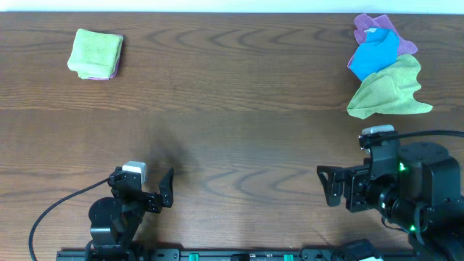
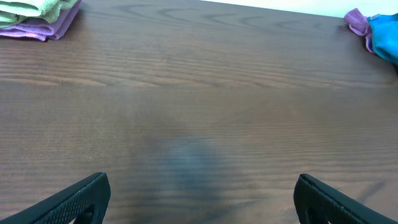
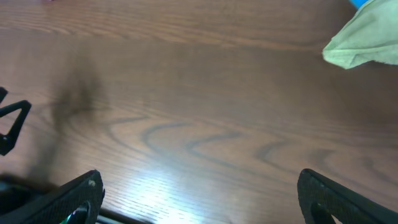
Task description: Fold the cloth
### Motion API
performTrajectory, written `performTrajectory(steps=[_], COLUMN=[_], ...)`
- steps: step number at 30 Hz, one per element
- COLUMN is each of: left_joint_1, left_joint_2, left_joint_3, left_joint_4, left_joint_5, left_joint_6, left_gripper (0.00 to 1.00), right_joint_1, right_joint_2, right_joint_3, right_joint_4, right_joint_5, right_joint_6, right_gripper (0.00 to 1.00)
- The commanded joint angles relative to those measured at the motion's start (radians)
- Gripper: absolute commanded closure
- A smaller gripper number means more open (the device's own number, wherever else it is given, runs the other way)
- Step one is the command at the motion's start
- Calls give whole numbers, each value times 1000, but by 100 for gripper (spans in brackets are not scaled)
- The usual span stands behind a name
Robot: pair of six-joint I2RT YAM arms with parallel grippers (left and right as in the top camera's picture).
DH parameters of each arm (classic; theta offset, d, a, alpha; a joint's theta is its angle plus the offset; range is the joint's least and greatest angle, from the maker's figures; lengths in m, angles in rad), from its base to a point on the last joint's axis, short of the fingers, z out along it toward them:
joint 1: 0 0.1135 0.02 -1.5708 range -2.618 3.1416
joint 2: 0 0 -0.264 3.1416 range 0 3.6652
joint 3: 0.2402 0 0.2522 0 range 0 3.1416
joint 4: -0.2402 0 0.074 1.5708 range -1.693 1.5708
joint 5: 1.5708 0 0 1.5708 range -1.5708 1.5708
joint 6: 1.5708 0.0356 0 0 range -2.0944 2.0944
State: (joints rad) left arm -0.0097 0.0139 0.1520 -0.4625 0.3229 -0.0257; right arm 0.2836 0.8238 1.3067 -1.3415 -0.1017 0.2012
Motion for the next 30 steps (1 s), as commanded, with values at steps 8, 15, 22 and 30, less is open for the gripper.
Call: performTrajectory(steps=[8, 15, 22, 30], left_joint_1=[-4, -4, -4, -4], left_joint_2=[-10, -10, -10, -10], left_joint_3=[-21, -21, -21, -21], left_joint_4=[4, 4, 4, 4], left_joint_5=[8, 8, 8, 8], left_joint_6=[3, 3, 3, 3], left_gripper=[5, 5, 4, 5], right_joint_1=[-92, -163, -172, -172], right_joint_2=[-301, -629, -783, -818], right_joint_3=[-313, -756, -980, -1088], right_joint_4=[247, 398, 513, 520], right_joint_5=[165, 161, 161, 161], right_joint_6=[-68, -68, -68, -68], right_gripper=[1, 1, 1, 1])
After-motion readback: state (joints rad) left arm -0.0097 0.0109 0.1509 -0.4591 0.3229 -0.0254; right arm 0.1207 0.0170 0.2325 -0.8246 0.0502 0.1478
